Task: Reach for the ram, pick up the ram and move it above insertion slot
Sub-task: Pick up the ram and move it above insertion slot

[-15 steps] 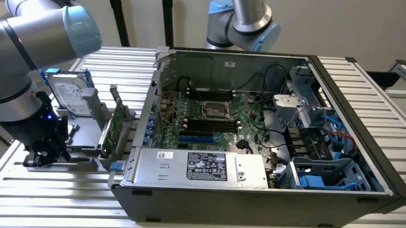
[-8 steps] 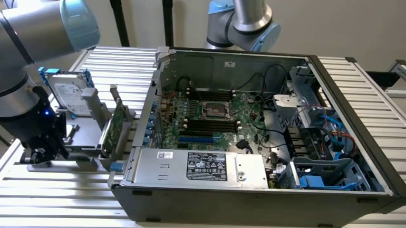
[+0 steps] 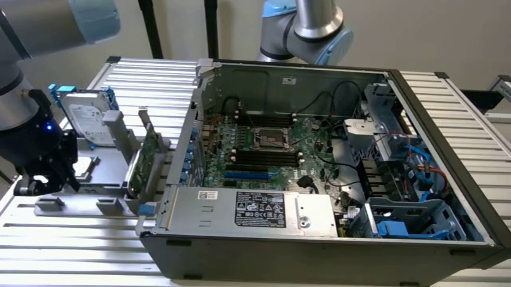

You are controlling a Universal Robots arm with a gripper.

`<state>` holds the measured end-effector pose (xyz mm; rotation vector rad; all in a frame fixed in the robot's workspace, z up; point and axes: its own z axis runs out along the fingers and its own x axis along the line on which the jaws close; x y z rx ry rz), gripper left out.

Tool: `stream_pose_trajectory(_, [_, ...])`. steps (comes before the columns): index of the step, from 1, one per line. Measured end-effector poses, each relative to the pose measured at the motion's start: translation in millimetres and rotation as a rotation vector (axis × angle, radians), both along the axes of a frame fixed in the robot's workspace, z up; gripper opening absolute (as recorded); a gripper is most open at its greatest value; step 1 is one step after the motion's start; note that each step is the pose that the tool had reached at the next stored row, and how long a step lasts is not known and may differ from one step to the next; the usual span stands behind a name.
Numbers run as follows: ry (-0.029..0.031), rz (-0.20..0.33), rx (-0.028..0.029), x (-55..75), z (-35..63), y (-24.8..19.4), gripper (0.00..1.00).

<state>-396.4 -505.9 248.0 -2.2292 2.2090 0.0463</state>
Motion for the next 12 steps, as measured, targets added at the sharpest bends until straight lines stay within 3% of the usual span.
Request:
stream_pose_trajectory(6, [0.0012,0.000,0.0001,6.2,27.1,0.1,0.13])
stream_pose_trajectory(12, [0.0014,0.000,0.0002,20.3,54.5,0.1,0.13])
